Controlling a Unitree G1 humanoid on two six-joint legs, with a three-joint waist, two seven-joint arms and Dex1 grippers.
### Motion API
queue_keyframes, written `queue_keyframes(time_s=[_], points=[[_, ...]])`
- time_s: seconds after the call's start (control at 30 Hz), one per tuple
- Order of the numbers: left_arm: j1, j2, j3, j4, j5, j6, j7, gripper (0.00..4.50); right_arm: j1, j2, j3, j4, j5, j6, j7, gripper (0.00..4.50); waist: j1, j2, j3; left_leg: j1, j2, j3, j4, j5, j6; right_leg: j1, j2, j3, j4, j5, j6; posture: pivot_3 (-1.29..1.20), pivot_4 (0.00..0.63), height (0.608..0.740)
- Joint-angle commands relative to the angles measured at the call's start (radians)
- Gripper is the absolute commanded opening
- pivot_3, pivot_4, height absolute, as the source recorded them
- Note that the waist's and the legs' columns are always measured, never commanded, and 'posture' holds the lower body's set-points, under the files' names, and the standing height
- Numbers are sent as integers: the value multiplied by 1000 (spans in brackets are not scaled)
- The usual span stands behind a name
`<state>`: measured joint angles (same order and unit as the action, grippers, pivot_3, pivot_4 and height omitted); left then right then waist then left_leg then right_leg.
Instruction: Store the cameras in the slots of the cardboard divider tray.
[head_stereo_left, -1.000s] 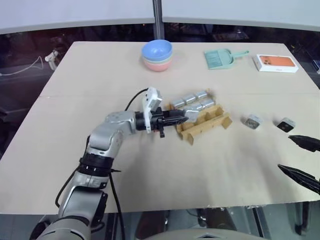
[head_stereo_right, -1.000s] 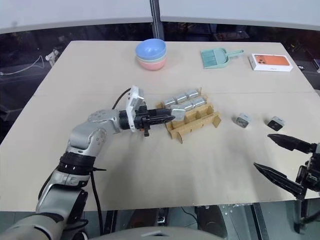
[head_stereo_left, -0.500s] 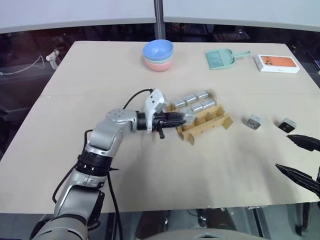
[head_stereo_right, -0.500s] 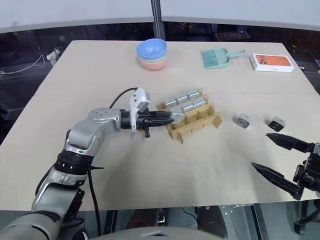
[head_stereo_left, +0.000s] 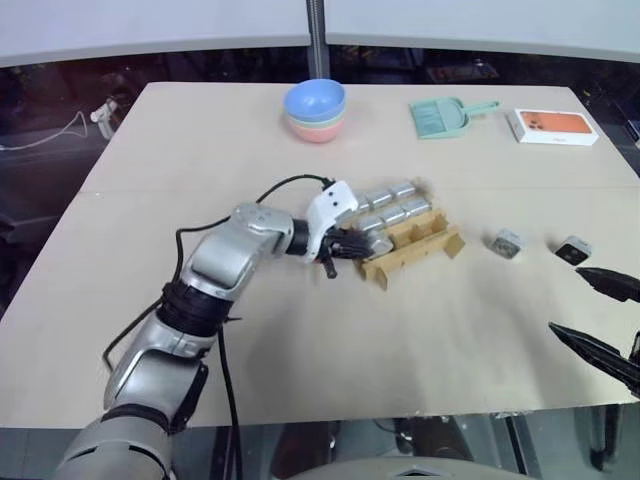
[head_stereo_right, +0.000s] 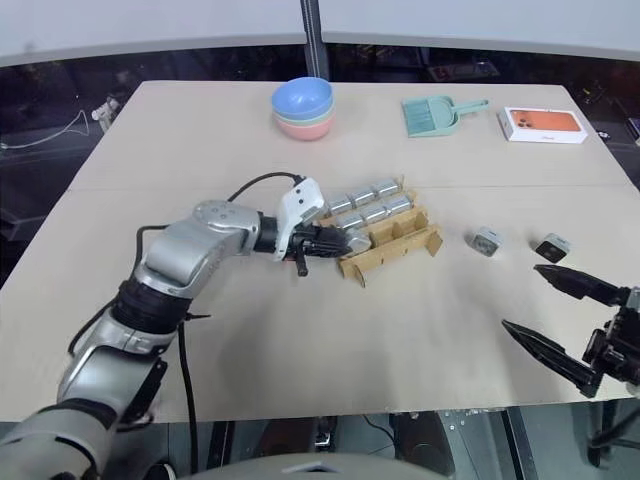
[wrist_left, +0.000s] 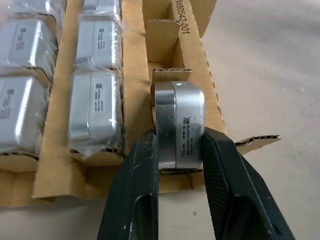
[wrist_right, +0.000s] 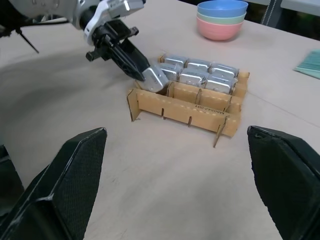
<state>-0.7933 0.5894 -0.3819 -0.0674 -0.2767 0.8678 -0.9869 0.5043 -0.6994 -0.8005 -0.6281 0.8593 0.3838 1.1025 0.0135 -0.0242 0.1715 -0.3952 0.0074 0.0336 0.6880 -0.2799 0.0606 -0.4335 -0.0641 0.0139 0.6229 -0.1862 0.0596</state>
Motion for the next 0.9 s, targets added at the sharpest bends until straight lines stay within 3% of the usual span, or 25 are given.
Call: queue_keyframes(time_s=[0.03,0.23,0.43,0.47,0.67,0.7,0.9], points=[[-56,15,-33,-10,20,28,-31,629,3,10,-5,-21,-3,-32,-14,4453,0,0,0,0,0,0,0,0,0,0,0,0,0,0,0,0,150,740],[-141,5,-137,48,78,51,-70,629,2,27,14,-27,-12,-55,-34,4453,1,0,0,0,-1,0,0,0,0,0,0,0,0,0,0,0,150,740],[-231,-93,-114,181,85,38,-51,629,28,55,17,-43,-21,-80,-54,4453,5,0,0,0,-1,-1,1,0,0,1,0,-1,0,0,0,0,150,740],[-235,-105,-107,195,85,32,-53,1645,31,57,17,-45,-22,-84,-56,4500,5,0,0,-1,-1,-1,1,0,0,0,0,-1,0,0,0,0,150,740],[-248,-123,-89,210,73,68,-65,4266,33,55,9,-48,-6,-87,-73,4500,1,0,0,-1,-1,-1,1,0,0,0,0,-1,0,0,0,0,150,740],[-249,-122,-83,206,68,75,-67,4443,31,53,10,-45,-7,-88,-72,4500,0,0,0,0,-1,-1,1,0,0,0,0,0,0,0,0,0,150,740],[-227,-86,-19,157,51,37,-70,4443,12,44,24,-30,-14,-91,-74,4500,-2,1,0,0,0,-1,1,0,0,0,1,0,1,0,0,0,150,740]])
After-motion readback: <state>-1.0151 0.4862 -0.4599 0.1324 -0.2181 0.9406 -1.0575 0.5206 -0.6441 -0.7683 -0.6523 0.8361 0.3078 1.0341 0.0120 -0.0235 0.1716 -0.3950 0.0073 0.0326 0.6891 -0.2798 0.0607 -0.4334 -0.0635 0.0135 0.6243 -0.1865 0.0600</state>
